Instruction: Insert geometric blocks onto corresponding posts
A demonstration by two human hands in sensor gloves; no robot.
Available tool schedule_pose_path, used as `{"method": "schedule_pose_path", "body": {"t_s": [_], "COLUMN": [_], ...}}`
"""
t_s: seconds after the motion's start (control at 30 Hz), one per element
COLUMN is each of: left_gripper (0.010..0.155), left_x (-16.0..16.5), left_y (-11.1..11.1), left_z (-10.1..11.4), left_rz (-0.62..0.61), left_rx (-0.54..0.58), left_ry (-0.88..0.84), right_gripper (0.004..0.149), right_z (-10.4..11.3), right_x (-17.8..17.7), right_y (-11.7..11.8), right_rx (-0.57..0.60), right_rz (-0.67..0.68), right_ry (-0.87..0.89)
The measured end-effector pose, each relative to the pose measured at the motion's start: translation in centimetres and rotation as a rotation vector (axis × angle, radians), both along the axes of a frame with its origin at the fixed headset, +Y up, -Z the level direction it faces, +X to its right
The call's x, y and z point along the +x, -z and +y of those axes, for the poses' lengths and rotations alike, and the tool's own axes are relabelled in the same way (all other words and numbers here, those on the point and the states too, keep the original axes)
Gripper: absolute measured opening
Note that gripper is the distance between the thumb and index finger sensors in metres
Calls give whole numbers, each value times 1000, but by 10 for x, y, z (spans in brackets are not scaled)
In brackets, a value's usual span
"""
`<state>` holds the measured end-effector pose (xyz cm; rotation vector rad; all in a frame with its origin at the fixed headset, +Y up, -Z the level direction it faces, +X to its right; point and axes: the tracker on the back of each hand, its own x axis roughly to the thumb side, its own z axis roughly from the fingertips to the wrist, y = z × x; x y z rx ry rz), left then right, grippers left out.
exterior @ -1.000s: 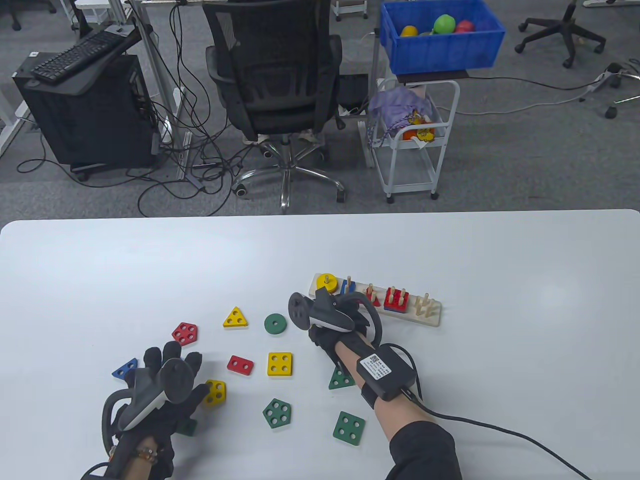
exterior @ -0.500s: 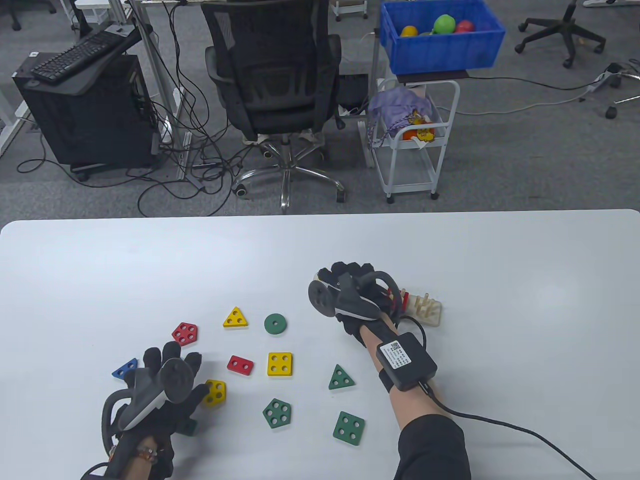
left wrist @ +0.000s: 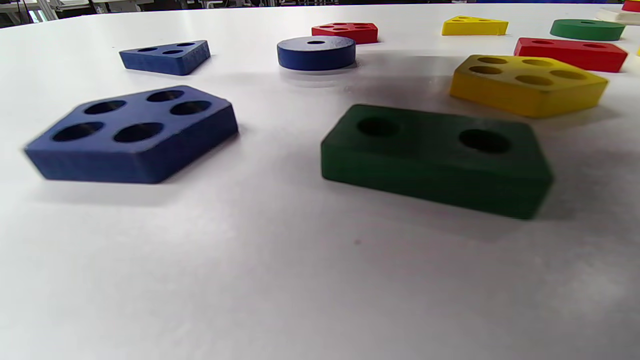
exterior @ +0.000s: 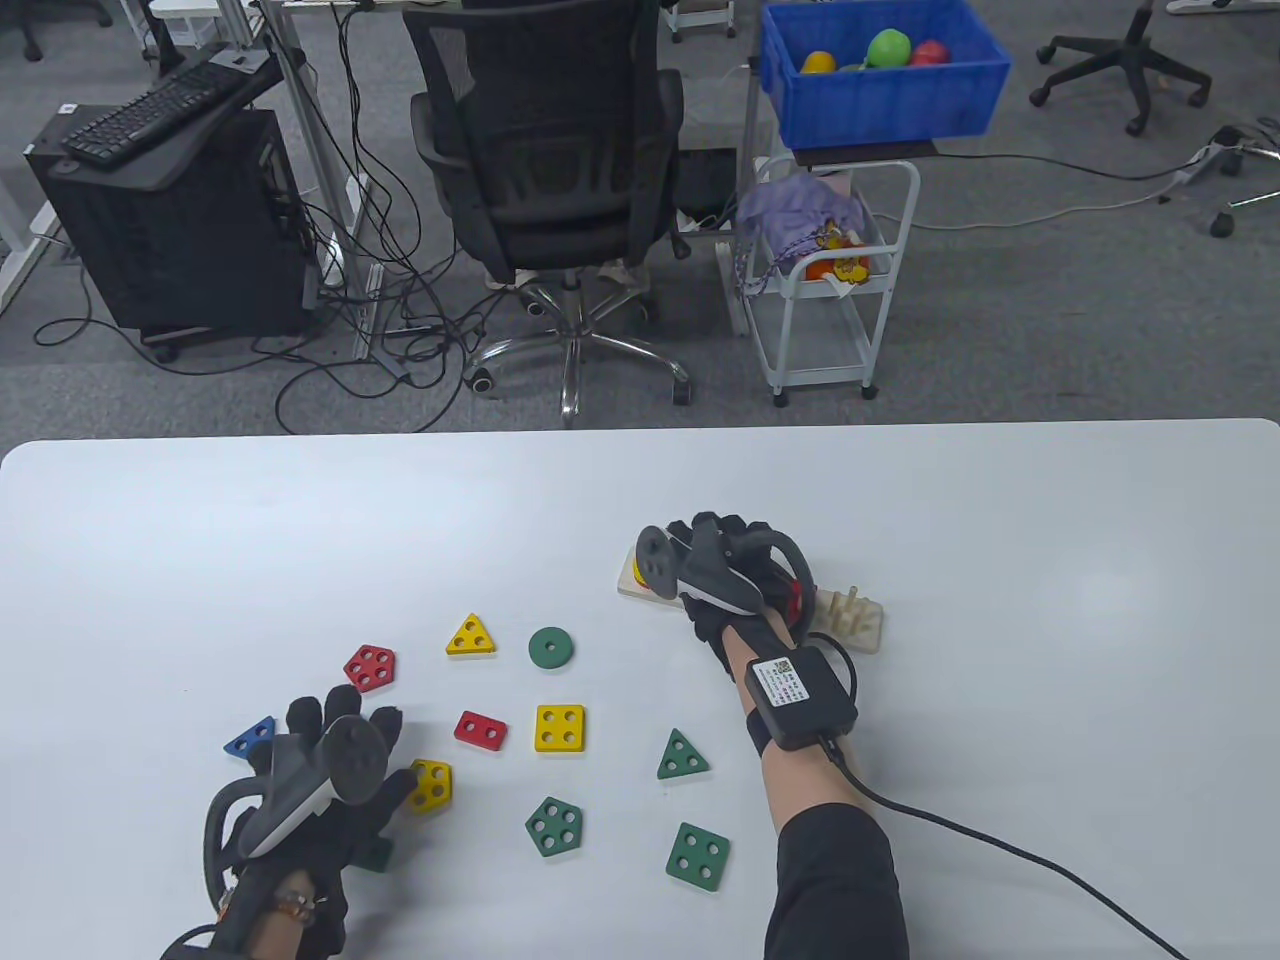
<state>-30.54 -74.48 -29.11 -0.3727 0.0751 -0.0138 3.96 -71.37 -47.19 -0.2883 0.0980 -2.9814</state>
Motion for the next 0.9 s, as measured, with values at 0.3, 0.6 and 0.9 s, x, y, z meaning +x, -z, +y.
{"method": "schedule_pose_path", "body": {"t_s": [0.3,0.6,0.9], "left_gripper": [71,71,71], "left_x": [0,0,0], "left_y": [0,0,0], "left_z": [0,2,3], "left_rz": [3,5,-3], "left_rx": [-14,-13,1], "left_ry": [6,6,1], "right_gripper": [60,63,62], "right_z": [-5,4,6], "right_x": [1,11,17], "right_y": [1,-23,-108], "right_rx": [-27,-39,-125], "right_rz": [-13,42,221], "right_ry": [17,-4,-56]}}
